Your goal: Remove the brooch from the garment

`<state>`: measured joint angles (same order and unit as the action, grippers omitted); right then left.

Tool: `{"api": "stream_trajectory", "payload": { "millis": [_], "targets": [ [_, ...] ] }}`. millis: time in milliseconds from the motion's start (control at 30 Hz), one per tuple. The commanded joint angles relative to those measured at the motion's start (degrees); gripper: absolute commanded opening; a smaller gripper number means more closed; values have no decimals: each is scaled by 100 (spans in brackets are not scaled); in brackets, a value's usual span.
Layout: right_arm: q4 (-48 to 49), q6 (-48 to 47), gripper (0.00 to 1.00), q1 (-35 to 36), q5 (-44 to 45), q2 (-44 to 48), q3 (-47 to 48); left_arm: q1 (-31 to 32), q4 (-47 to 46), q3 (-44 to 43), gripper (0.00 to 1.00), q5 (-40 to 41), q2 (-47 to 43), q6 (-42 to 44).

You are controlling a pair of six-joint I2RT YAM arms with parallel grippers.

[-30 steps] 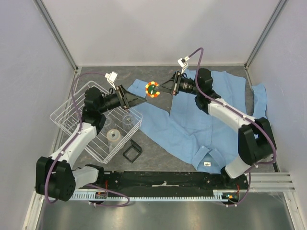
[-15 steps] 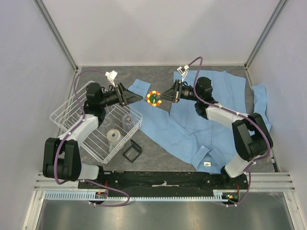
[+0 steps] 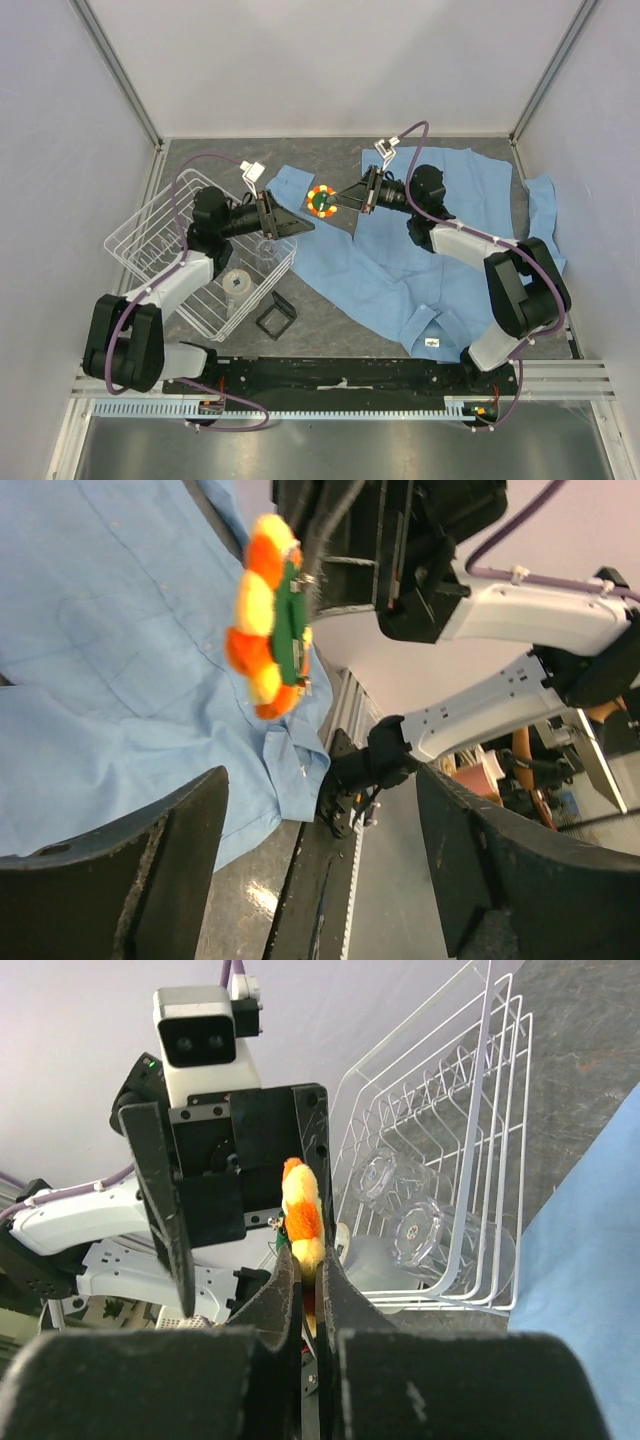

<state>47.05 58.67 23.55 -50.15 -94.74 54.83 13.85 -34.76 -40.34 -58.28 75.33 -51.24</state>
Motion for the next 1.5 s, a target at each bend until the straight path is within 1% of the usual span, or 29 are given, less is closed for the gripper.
{"api": "stream_trajectory", "payload": {
  "millis": [0, 100, 167, 300, 333, 367, 433, 567, 633, 767, 967, 1067, 1100, 1167, 1233, 1400, 1467],
  "targets": [
    [296, -14, 0, 53, 137, 166, -42, 232, -689, 26, 83, -140, -10, -78],
    [375, 12, 0, 106, 146, 114, -34, 346, -873, 43, 83, -139, 139, -263],
    [367, -5, 0, 132, 181, 105, -34, 373, -1225, 78, 83, -157, 271, -517],
    [191, -171, 0, 185, 251, 105, -7, 478, -1366, -35, 81, -315, 543, -764],
    [104, -207, 0, 194, 260, 131, 1, 479, -1488, -18, 78, -359, 588, -982],
    [77, -233, 0, 194, 286, 122, 10, 479, -1898, 17, 76, -385, 614, -1097],
    [-37, -330, 0, 202, 322, 140, 10, 479, -2060, 79, 70, -394, 606, -1203],
    [-336, -550, 0, 194, 444, 122, 45, 487, -2096, 87, 67, -465, 562, -1247],
    [-424, -646, 0, 194, 515, 122, 45, 479, -2262, 114, 65, -543, 588, -1405],
    [-539, -761, 0, 281, 577, 44, 107, 487, -2886, 105, 66, -641, 754, -1836],
    [-688, -963, 0, 483, 498, 26, 195, 391, -3309, -71, 67, -579, 939, -2232],
    [-767, -1077, 0, 536, 445, 26, 212, 233, -3335, -220, 68, -544, 1018, -2346],
    [-793, -1130, 0, 545, 445, 26, 212, 76, -3387, -246, 68, -535, 1019, -2407],
    [-863, -1183, 0, 571, 471, 17, 221, -74, -3711, -273, 68, -491, 1001, -2653],
    [-987, -1262, 0, 572, 489, -27, 265, -215, -3941, -308, 71, -552, 975, -2846],
    [-926, -1192, 0, 572, 454, -62, 256, -338, -4248, -282, 74, -789, 817, -2935],
    [-882, -1113, 0, 554, 401, -71, 257, -435, -4197, -194, 75, -948, 615, -2804]
  ]
}}
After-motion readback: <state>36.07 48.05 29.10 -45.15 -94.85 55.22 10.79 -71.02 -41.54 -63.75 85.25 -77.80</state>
